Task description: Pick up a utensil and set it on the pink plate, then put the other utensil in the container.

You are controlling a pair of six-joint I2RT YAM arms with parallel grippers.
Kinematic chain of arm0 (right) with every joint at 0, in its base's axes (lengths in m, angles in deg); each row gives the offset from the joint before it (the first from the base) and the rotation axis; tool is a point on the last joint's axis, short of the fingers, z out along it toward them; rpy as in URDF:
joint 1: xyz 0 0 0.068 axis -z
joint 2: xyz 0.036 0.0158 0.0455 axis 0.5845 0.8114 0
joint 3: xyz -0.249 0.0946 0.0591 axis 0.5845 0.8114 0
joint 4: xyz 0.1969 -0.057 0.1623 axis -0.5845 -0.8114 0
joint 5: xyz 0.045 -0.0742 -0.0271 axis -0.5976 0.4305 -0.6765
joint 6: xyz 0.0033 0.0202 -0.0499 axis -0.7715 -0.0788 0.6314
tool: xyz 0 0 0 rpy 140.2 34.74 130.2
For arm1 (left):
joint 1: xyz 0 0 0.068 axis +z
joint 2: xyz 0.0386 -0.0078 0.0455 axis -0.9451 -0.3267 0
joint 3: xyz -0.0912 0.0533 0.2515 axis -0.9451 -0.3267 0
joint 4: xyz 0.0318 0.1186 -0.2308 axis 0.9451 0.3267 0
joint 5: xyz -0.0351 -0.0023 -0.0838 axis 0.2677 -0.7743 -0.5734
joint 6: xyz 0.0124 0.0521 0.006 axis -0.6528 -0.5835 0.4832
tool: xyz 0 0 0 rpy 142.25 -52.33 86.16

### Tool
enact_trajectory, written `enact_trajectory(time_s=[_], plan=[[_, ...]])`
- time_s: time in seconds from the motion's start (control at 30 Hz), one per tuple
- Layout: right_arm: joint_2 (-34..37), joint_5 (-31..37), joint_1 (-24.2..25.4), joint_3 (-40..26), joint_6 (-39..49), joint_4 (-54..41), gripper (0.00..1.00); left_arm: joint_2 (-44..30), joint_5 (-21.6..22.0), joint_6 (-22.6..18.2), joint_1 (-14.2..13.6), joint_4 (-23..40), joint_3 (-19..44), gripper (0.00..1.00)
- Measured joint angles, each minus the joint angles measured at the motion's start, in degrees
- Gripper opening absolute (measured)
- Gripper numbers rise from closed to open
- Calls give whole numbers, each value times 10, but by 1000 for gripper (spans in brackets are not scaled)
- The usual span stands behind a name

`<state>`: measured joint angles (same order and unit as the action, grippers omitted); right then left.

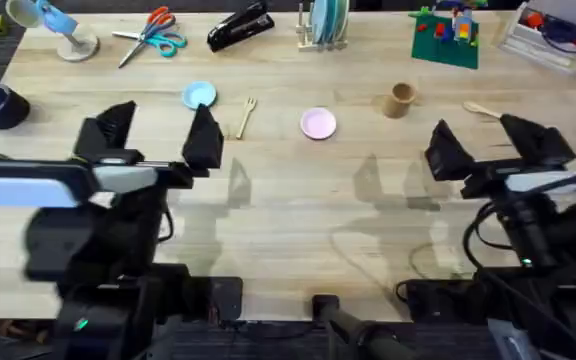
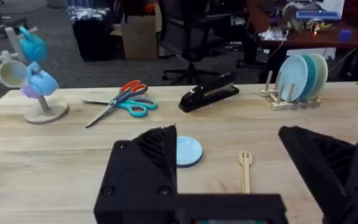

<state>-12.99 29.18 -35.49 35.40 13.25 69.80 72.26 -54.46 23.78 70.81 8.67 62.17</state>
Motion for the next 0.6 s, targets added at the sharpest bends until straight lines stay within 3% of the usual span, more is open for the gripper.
enact_trajectory(time_s=[0.23, 0.43, 0.6], plan=[[0, -6, 0, -112, 0, -174, 995, -8, 0, 3, 0, 226, 146, 993], [21, -8, 0, -218, 0, -304, 994, -76, 0, 37, 0, 291, 266, 993], [79, -8, 0, -305, 0, -367, 995, -174, -10, 50, 0, 385, 376, 992]])
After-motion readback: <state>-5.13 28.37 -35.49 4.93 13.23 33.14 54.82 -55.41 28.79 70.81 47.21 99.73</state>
